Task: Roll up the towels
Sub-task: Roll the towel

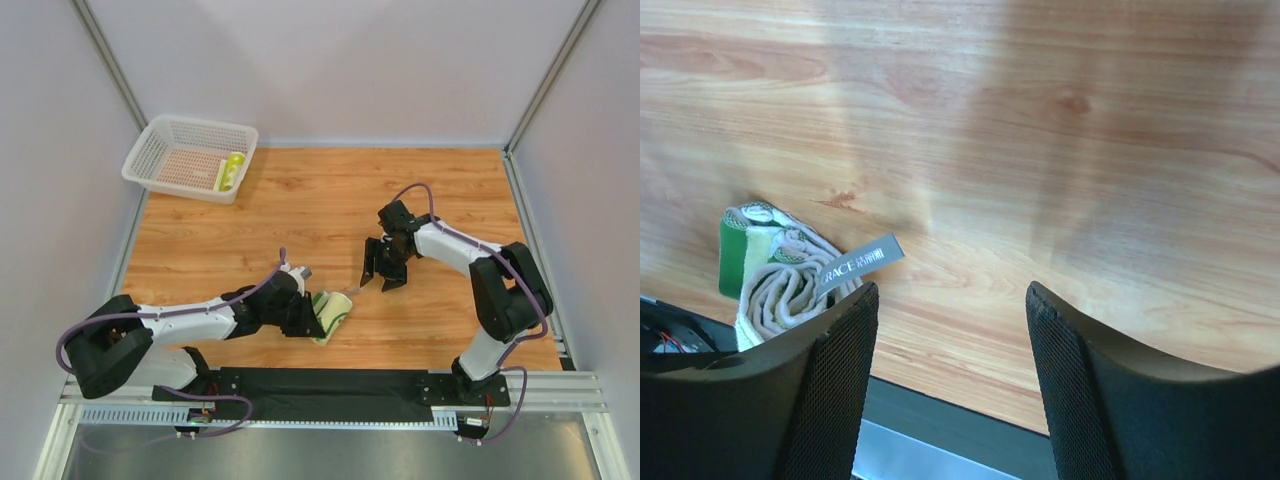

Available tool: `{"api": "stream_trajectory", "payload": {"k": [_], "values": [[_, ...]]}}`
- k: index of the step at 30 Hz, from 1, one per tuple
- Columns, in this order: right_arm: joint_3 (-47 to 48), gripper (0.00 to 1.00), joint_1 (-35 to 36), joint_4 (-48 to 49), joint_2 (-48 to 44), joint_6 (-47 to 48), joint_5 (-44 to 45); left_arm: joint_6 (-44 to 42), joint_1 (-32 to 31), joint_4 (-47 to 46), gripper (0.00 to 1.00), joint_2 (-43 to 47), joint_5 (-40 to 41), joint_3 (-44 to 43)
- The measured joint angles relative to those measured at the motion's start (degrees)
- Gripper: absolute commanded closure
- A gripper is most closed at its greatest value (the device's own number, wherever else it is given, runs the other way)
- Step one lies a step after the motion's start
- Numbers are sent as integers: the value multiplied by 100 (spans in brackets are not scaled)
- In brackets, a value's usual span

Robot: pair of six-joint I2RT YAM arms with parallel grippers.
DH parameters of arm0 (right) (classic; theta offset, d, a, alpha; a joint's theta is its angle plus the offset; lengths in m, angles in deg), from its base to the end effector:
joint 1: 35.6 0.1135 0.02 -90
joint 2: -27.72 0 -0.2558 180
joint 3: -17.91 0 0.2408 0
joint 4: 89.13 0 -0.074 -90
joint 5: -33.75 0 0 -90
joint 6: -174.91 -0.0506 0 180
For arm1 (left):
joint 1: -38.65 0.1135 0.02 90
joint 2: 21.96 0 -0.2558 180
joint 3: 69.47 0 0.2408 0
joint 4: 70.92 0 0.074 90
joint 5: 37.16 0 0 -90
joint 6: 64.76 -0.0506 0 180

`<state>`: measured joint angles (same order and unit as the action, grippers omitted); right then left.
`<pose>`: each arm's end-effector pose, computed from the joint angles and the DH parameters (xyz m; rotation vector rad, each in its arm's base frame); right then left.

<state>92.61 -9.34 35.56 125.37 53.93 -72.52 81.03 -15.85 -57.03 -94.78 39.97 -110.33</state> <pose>0.2634 0.1458 0.1531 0.0809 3.0514 0.5333 0.1271 -0.1976 0.1419 0.0923 2.6795 -1.0640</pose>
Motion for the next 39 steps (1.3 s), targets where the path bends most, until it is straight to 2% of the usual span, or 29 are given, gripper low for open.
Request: {"api": "stream_trajectory", "payload": {"k": [4, 7, 11, 13, 19, 23, 31, 35, 39], "values": [[-111, 37, -9, 2, -299, 20, 7, 214, 177, -201, 100, -114, -271, 107], [-520, 33, -9, 313, -918, -11, -321, 402, 330, -345, 100, -192, -472, 203], [-1331, 26, -9, 1163, -1681, -175, -960, 538, 553, -398, 100, -302, -761, 214], [-1836, 26, -2, 1631, -1978, -297, -1257, 586, 710, -413, 100, -361, -955, 214], [-2728, 26, 127, 2927, -2070, -697, -1740, 710, 1091, -603, 100, -675, -1530, 216], [-2903, 26, 382, 3685, -1805, -918, -1838, 837, 1248, -787, 100, -883, -1851, 216], [-2907, 35, 675, 4577, -1150, -1088, -1832, 1012, 1488, -1115, 100, -1139, -2295, 262], [-2898, 50, 730, 4732, -990, -1102, -1821, 1088, 1574, -1246, 100, -1224, -2444, 310], [-2776, 57, 855, 4732, -949, -1104, -1718, 1165, 1620, -1325, 100, -1311, -2546, 315]]}}
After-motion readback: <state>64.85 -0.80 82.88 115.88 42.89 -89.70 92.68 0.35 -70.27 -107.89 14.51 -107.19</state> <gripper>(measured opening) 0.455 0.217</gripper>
